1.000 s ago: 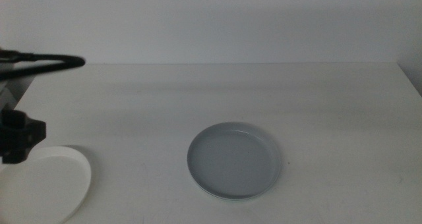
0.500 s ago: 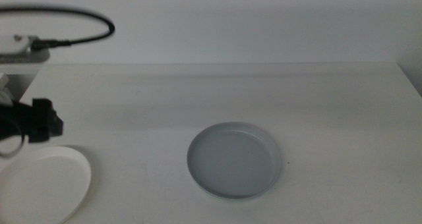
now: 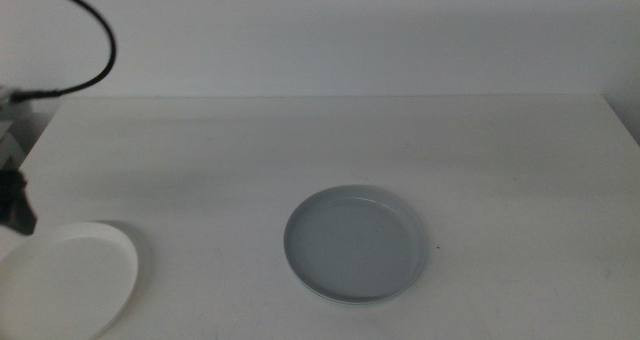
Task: Stack the three bowls on top of each other.
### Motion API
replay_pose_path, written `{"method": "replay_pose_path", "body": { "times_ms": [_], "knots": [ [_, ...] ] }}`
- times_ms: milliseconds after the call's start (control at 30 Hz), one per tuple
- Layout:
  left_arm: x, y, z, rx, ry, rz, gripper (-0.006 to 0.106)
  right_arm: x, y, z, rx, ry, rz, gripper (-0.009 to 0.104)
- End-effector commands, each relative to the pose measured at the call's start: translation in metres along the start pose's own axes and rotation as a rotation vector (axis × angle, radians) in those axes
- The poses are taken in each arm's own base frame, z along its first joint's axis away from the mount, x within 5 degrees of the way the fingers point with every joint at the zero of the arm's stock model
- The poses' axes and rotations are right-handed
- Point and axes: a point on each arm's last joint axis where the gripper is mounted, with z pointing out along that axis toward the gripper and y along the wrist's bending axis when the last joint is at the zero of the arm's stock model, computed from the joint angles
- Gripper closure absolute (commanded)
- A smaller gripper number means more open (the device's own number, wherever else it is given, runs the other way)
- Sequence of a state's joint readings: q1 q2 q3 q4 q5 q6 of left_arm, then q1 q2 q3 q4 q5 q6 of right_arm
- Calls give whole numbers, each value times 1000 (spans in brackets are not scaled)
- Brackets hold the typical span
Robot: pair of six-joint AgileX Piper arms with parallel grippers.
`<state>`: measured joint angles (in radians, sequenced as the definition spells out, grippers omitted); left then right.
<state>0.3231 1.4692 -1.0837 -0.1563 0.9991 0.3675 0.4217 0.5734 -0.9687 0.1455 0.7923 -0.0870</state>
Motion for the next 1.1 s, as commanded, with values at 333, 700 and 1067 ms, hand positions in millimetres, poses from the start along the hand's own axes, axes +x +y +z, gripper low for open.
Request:
{"method": "replay_pose_path", "body": {
  "times_ms": [333,700,1067],
  "knots": [
    [-15,42,32,-45,-50,13,14,-14,0,-4,7,-96,-11,40],
    [-17,52,75,-33,32,31,14,-14,0,-4,7,-96,-11,40],
    [-12,56,107,5,128,20,29,-14,0,-4,7,-96,-11,40]
  ]
}}
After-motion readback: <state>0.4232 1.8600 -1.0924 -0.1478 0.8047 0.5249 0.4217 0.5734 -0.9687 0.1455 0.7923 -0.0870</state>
